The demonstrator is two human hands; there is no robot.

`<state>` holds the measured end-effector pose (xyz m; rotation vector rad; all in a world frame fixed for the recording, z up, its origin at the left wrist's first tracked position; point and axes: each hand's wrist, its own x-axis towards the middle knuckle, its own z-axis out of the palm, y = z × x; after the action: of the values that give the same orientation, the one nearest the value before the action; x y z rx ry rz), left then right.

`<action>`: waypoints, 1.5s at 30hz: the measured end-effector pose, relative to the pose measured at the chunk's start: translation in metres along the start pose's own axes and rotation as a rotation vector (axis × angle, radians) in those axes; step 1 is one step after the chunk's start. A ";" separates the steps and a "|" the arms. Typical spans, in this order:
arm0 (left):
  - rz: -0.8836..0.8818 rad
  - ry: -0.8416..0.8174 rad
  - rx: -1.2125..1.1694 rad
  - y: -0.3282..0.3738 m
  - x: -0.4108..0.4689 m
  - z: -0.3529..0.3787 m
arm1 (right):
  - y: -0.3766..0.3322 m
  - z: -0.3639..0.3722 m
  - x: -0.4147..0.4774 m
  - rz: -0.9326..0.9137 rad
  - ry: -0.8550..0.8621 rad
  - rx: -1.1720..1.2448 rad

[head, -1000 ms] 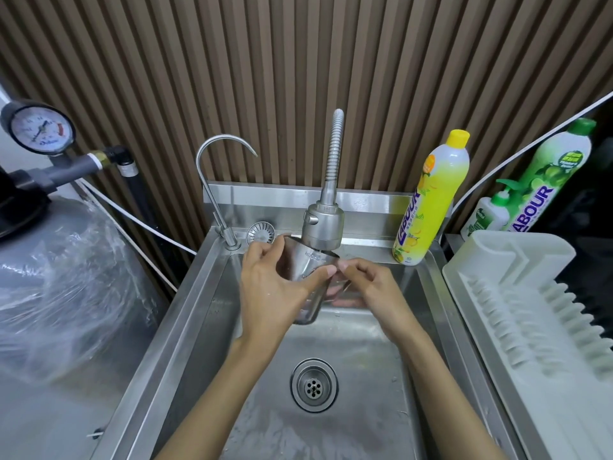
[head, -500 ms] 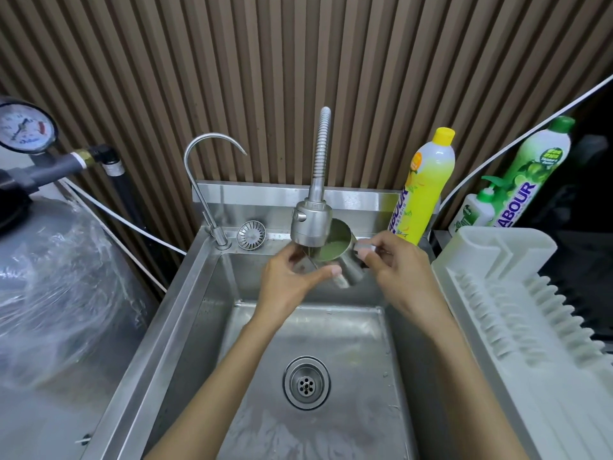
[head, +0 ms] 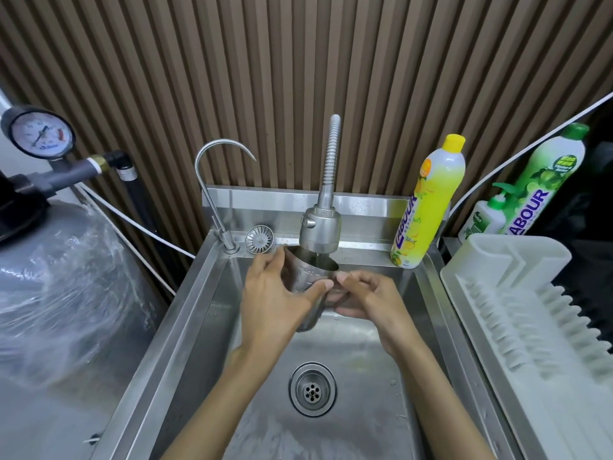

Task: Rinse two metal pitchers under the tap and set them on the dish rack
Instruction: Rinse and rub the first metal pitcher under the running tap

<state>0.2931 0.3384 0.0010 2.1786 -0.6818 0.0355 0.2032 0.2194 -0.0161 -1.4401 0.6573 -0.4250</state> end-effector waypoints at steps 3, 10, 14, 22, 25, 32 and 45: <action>-0.054 -0.065 -0.063 0.000 -0.005 0.001 | -0.012 -0.007 -0.003 -0.007 0.115 -0.205; -0.257 -0.356 -0.741 -0.001 -0.003 0.026 | -0.043 -0.018 -0.018 -0.252 0.284 -0.764; -0.200 -0.143 -0.811 0.009 -0.003 0.041 | -0.030 -0.019 -0.008 -0.293 0.226 -0.366; 0.032 0.031 -0.454 0.012 0.007 0.017 | 0.009 -0.006 0.018 -0.050 -0.164 0.309; 0.052 0.058 -0.289 0.007 0.007 0.010 | 0.013 0.002 0.013 -0.007 -0.183 0.346; -0.063 -0.044 -0.113 0.002 0.001 0.002 | -0.013 -0.008 -0.003 -0.029 -0.003 -0.027; -0.062 -0.075 -0.665 -0.004 0.001 0.042 | -0.031 -0.025 -0.006 -0.281 0.116 -0.389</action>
<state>0.2872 0.3091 -0.0288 1.5625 -0.5644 -0.2702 0.1864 0.2006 0.0149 -1.9001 0.6557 -0.6287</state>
